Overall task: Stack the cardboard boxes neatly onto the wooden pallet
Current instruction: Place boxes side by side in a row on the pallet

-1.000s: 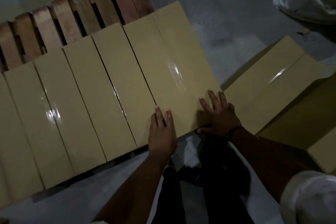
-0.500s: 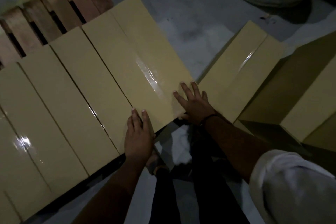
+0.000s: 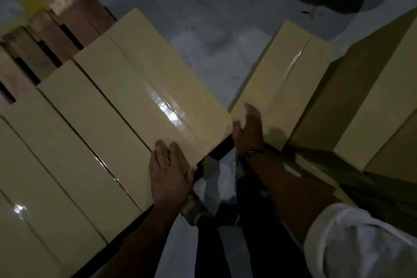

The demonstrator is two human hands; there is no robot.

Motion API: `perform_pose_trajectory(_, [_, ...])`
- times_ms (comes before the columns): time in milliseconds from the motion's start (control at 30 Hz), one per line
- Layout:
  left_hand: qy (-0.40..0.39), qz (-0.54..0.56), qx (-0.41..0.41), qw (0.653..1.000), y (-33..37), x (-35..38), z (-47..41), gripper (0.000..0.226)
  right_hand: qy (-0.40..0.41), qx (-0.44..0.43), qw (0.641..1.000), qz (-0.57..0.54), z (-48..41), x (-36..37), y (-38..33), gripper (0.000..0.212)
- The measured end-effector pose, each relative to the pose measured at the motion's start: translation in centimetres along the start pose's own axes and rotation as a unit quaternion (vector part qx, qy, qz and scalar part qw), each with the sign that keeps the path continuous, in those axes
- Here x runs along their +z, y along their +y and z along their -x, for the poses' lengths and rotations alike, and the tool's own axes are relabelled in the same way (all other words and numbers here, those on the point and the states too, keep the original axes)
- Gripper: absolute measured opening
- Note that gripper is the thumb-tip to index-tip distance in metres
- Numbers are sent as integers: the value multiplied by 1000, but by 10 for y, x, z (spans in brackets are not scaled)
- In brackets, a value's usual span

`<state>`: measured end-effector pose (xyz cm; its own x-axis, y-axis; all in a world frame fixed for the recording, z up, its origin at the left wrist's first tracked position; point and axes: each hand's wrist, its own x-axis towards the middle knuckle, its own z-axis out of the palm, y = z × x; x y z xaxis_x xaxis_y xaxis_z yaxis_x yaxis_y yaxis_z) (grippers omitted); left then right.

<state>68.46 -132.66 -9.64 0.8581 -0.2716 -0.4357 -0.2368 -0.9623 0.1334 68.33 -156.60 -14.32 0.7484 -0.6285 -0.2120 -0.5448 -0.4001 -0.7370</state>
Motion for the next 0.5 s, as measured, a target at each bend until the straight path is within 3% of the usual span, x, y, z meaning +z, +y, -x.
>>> perform_pose_trajectory(67, [8, 2, 17, 1000, 15, -5, -16, 89, 29, 119, 991, -55, -9, -12, 8, 46])
perform_pose_trajectory(133, [15, -1, 34, 999, 32, -8, -31, 89, 43, 177, 982, -58, -18, -27, 15, 42])
perform_pose_trajectory(267, [13, -3, 57, 998, 60, -11, -54, 96, 16, 164, 985, -48, -31, -43, 28, 37])
perform_pose_trajectory(500, [-18, -60, 75, 995, 74, -7, -64, 103, -176, 110, 977, -45, -30, -34, 20, 45])
